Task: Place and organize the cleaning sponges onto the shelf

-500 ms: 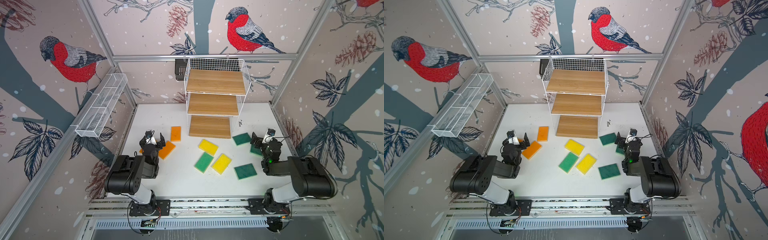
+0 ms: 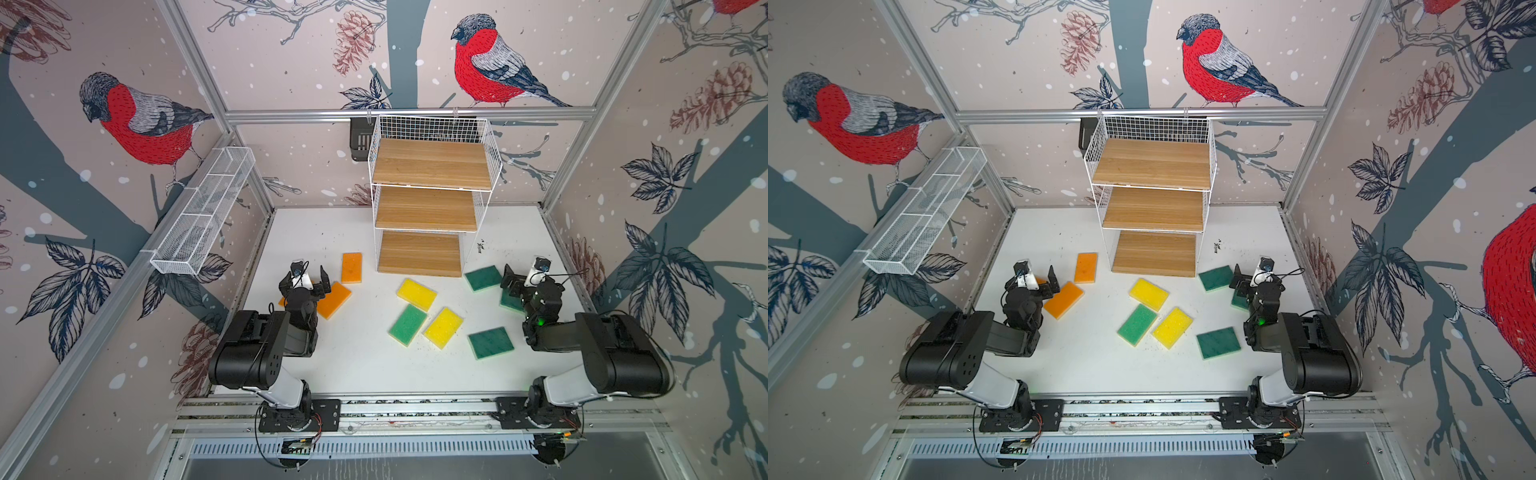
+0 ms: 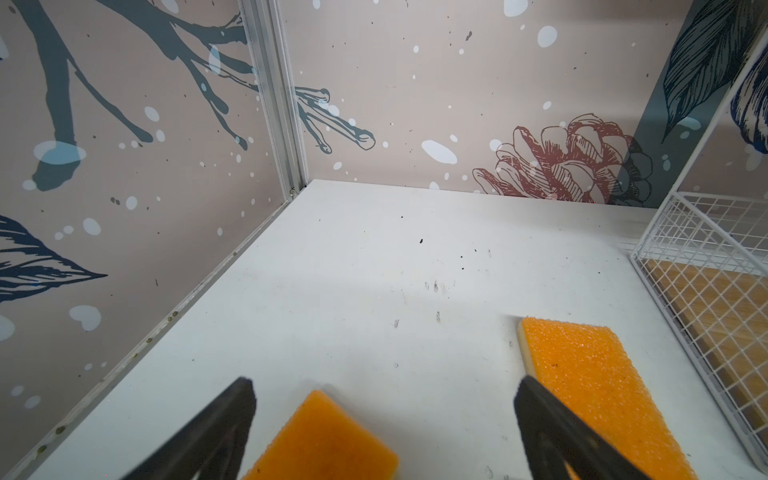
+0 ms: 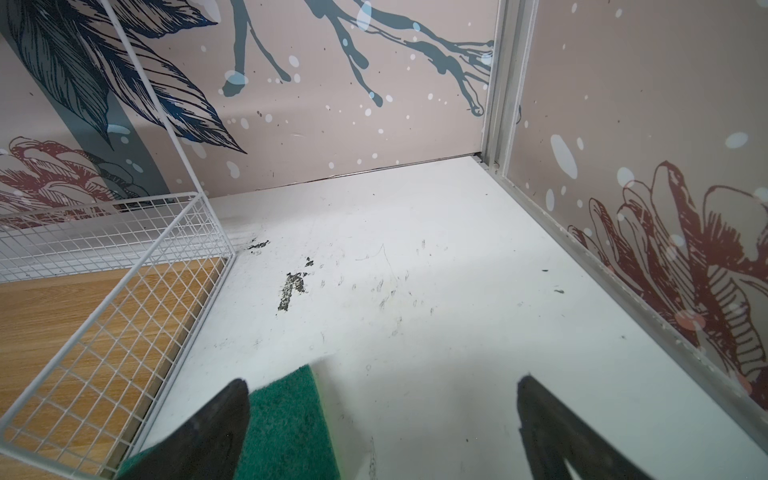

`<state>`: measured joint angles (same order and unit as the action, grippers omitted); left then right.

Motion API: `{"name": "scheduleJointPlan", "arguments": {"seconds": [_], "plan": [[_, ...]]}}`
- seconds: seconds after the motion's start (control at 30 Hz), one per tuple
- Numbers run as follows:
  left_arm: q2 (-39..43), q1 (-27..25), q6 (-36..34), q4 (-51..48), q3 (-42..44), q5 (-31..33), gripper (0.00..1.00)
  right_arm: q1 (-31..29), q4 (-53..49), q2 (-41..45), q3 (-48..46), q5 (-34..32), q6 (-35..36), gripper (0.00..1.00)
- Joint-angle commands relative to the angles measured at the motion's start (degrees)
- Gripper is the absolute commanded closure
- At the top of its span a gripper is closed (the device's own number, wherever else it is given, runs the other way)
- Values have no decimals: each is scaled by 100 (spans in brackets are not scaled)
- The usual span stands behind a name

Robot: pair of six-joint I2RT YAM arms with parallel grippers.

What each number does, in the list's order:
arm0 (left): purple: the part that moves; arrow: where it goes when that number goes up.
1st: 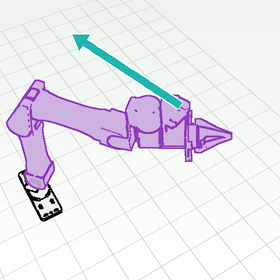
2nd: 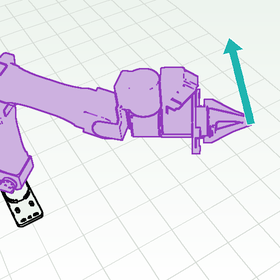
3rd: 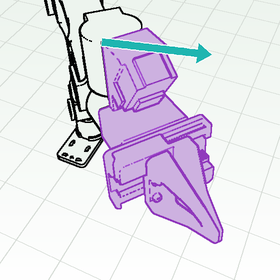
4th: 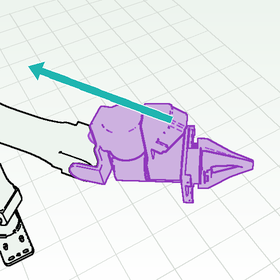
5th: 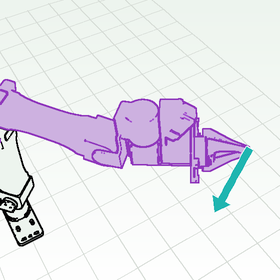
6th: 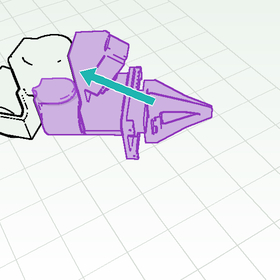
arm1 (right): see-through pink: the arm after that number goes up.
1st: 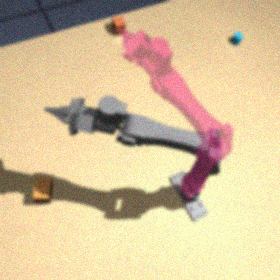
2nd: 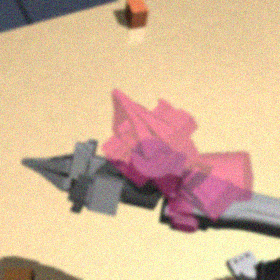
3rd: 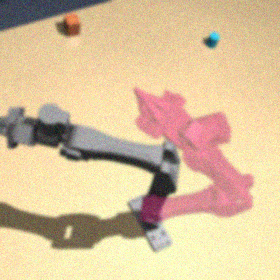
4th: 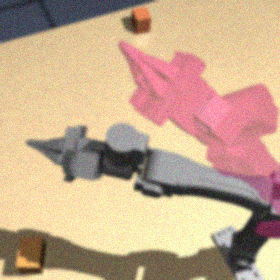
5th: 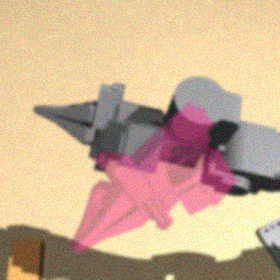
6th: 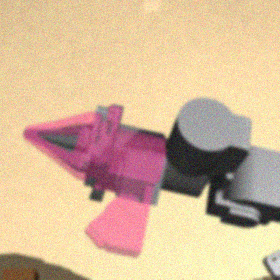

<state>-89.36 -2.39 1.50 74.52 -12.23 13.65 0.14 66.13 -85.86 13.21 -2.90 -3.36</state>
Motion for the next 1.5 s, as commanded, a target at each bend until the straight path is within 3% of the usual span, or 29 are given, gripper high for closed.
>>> {"name": "scheduleJointPlan", "arguments": {"seconds": [0.0, 0.63, 0.9, 1.1, 1.23, 1.33, 1.47], "plan": [[7, 13, -44, 239, -17, -27, 2, 3, 234, 6, 23, -78, -60, 0], [7, 15, -52, 255, -5, -38, 3, 4, 251, 17, -2, -79, -60, 0], [606, -145, -156, -379, -101, 215, 2, -14, -208, 554, 22, -586, -251, 0], [1374, -436, -203, -1744, -568, 711, 2, -40, -1900, 1296, 481, -960, -659, 0], [1803, -446, 239, -2150, -726, 415, 3, -144, -2603, 1684, 649, -1114, -845, 0], [2112, -471, 485, -2544, -812, 198, 3, -297, -3365, 1929, 840, -1625, -1216, 0], [2512, -495, 1019, -3297, -1027, 287, 2, -426, -4394, 2347, 992, -2038, -1763, 0]]}}
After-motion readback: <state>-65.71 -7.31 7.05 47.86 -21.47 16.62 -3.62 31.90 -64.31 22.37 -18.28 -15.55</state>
